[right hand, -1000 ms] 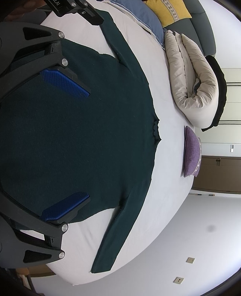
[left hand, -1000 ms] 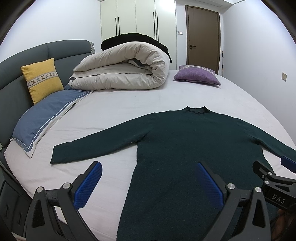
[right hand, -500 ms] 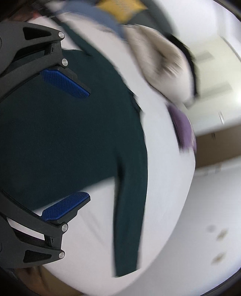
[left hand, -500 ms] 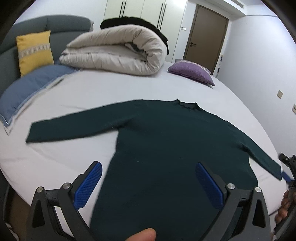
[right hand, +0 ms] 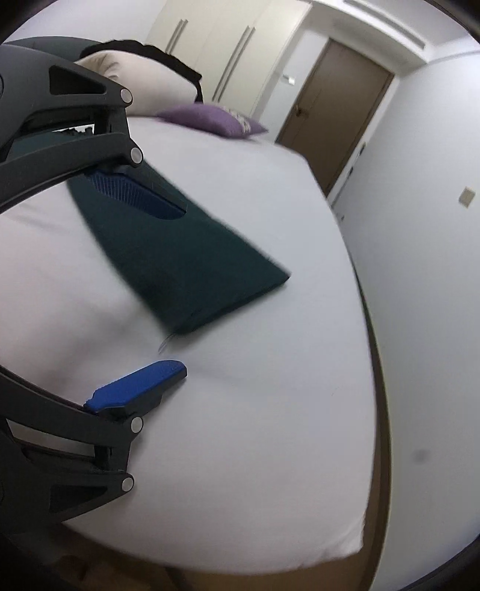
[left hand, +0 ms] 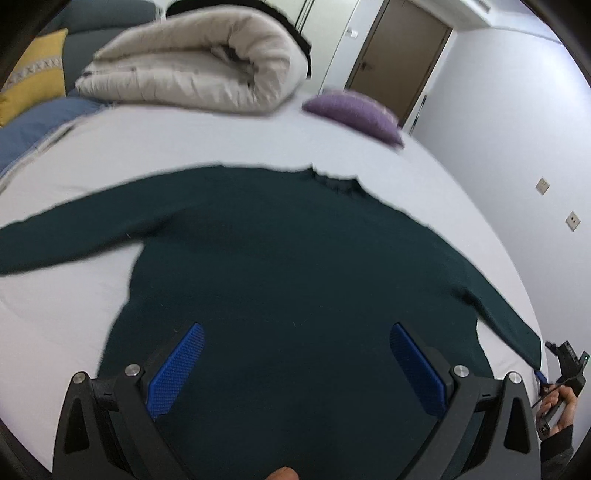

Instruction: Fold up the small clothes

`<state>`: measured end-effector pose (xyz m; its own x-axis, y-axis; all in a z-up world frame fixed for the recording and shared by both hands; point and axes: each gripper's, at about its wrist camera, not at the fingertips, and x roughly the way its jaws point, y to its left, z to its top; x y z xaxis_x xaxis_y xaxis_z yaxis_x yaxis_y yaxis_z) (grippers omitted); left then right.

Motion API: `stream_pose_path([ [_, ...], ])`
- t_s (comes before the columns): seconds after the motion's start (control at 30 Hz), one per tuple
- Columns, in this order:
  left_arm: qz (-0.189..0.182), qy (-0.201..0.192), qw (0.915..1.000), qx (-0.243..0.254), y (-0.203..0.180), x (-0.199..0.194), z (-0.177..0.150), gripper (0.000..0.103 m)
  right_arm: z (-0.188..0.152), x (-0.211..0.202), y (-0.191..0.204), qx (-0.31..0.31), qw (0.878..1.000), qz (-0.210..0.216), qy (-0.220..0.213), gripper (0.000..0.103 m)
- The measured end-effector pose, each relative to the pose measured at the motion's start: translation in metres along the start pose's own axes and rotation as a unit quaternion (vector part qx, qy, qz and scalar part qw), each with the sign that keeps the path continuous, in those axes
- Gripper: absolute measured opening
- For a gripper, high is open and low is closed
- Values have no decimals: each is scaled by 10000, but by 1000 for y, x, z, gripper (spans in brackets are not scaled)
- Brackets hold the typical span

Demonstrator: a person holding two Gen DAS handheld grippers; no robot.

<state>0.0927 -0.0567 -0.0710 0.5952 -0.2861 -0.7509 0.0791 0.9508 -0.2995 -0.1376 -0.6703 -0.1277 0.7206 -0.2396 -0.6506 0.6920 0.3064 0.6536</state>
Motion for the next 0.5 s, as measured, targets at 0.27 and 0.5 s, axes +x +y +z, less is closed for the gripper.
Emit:
stream_pose_path([
  [0.27, -373, 208, 9984, -357, 20, 7, 9, 103, 0, 32, 5, -186, 9986, 326, 367, 12],
  [0.5, -927, 179, 9907, -980, 54, 8, 18, 96, -42, 21, 156, -1936, 9796, 400, 368, 8],
])
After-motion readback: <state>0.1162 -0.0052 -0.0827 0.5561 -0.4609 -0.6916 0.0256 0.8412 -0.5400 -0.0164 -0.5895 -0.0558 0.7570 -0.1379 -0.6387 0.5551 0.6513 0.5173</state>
